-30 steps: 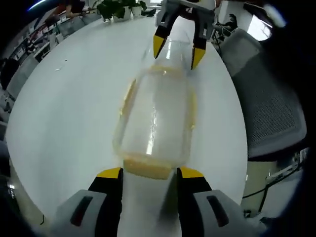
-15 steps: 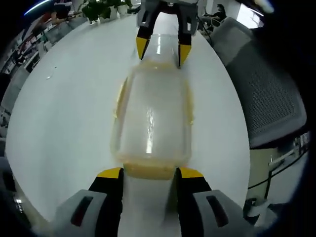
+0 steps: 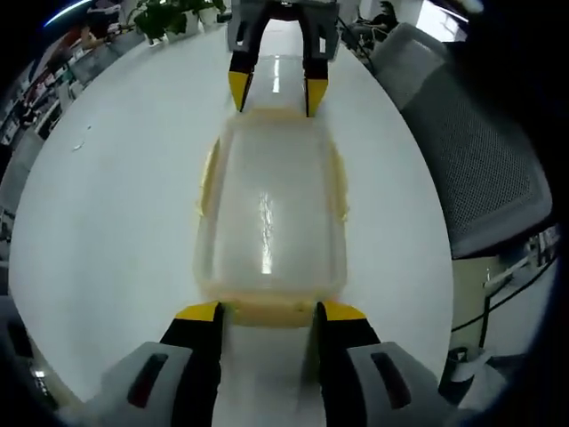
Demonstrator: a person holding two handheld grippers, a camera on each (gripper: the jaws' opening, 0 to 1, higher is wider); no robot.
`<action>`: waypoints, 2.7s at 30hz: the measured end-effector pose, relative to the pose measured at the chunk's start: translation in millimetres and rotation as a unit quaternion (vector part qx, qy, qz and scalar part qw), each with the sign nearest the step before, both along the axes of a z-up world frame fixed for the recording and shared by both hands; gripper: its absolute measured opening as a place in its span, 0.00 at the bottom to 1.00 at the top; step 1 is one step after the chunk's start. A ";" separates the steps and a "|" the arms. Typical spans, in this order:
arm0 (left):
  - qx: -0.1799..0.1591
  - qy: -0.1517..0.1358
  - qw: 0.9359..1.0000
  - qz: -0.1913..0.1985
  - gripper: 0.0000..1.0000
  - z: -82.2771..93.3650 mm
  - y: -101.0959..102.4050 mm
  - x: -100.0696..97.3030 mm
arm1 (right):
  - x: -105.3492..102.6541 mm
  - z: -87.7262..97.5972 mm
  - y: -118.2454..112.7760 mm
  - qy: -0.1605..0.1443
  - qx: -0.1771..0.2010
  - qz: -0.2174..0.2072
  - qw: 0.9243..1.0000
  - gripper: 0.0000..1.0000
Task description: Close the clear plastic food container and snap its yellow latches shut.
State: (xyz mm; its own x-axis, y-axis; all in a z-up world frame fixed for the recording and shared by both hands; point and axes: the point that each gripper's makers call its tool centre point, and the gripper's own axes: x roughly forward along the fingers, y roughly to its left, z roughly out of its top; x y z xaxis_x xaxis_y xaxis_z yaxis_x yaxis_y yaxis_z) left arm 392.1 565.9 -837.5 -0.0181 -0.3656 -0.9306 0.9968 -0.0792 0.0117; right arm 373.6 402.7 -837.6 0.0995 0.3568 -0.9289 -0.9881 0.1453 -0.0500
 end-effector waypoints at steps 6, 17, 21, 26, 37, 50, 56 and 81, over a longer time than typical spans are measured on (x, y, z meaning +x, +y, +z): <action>0.001 0.000 1.000 -0.002 0.41 -0.4 0.5 1.0 | -0.5 -2.6 -2.1 0.004 -0.010 0.008 1.000 0.43; 0.014 -0.001 1.000 -0.010 0.40 -1.2 -1.1 -0.6 | -2.0 -6.0 -0.8 0.027 -0.046 -0.004 0.999 0.39; 0.011 -0.001 1.000 -0.010 0.39 -1.5 -1.3 -0.4 | -2.7 -6.5 -1.7 0.026 -0.054 -0.005 0.998 0.39; 0.021 -0.002 1.000 -0.009 0.39 -1.8 -1.4 -0.3 | -3.2 -6.7 -1.5 0.027 -0.065 0.006 0.998 0.39; 0.014 0.000 1.000 -0.002 0.39 -1.6 -0.8 -0.7 | -4.0 -6.8 -0.3 0.033 -0.085 -0.013 0.996 0.38; 0.018 0.000 1.000 0.011 0.39 -1.4 -0.5 -1.5 | -3.9 -6.6 -2.5 0.038 -0.082 -0.003 0.996 0.39; 0.033 -0.001 0.999 0.007 0.39 -1.6 -2.7 -2.3 | -2.5 -6.3 -3.2 0.039 -0.066 0.007 0.997 0.39; 0.018 0.001 1.000 0.005 0.39 -1.3 -3.7 -2.9 | -0.5 -6.4 -2.5 0.038 -0.081 0.008 0.996 0.40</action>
